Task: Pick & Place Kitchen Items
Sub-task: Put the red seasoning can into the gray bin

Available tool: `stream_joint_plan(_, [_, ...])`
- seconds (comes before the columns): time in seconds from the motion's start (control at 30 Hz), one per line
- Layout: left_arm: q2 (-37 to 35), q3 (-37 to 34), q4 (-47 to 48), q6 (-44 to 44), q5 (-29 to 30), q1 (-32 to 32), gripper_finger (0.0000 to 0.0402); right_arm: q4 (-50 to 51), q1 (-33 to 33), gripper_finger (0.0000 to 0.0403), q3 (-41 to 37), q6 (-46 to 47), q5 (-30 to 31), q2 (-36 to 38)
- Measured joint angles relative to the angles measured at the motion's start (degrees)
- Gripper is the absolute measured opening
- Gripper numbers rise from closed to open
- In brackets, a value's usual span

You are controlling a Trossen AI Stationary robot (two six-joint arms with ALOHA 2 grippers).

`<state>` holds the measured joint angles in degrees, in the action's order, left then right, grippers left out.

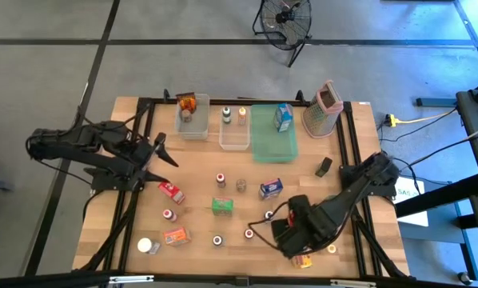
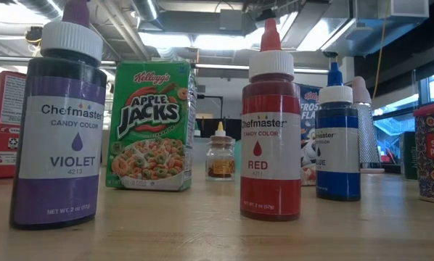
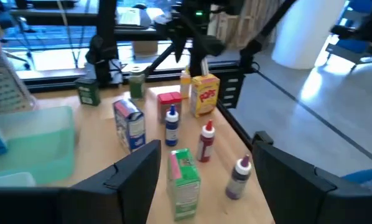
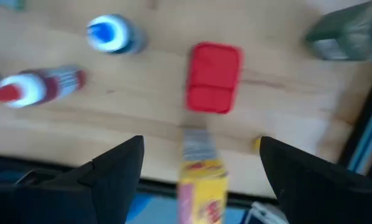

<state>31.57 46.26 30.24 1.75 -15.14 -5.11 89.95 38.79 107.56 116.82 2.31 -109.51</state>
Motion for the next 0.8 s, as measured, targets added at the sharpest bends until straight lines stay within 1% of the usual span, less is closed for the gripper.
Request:
stream_joint_plan(0.13, [0.04, 0.0, -0.02, 0.03, 0.0, -1.47, 0.0249, -0.14, -0.22, 0.0323, -5.56, 2.65, -0.3, 3.97])
stream_joint_plan(0.23, [0.02, 0.0, -0.04, -0.43, 0.02, -2.04, 0.0249, -2.5, -0.76, 0.0323, -8.09, 2.24, -1.03, 5.06])
stream_joint_plan(0.4, [0.07, -0.02, -0.07, -2.75, 0.92, -2.09, 0.0249, -4.56, -1.65, 0.0323, -10.7, -2.02, -1.44, 5.37])
stream_joint_plan(0.53, [0.07, -0.02, -0.09, -3.97, 3.58, -2.09, 0.0249, -6.17, -2.52, 0.0323, -13.4, -6.02, -2.57, 5.58])
stream_joint_plan(0.67, [0.07, -0.02, -0.27, -5.27, 3.73, -2.09, 0.0249, -7.26, -3.5, 0.0323, -15.81, -9.47, -2.89, 5.57])
stream_joint_plan(0.8, [0.11, -0.02, -0.28, -5.52, 3.74, -2.09, 0.0249, -9.1, -4.81, 0.0323, -17.98, -13.4, -4.86, 5.54])
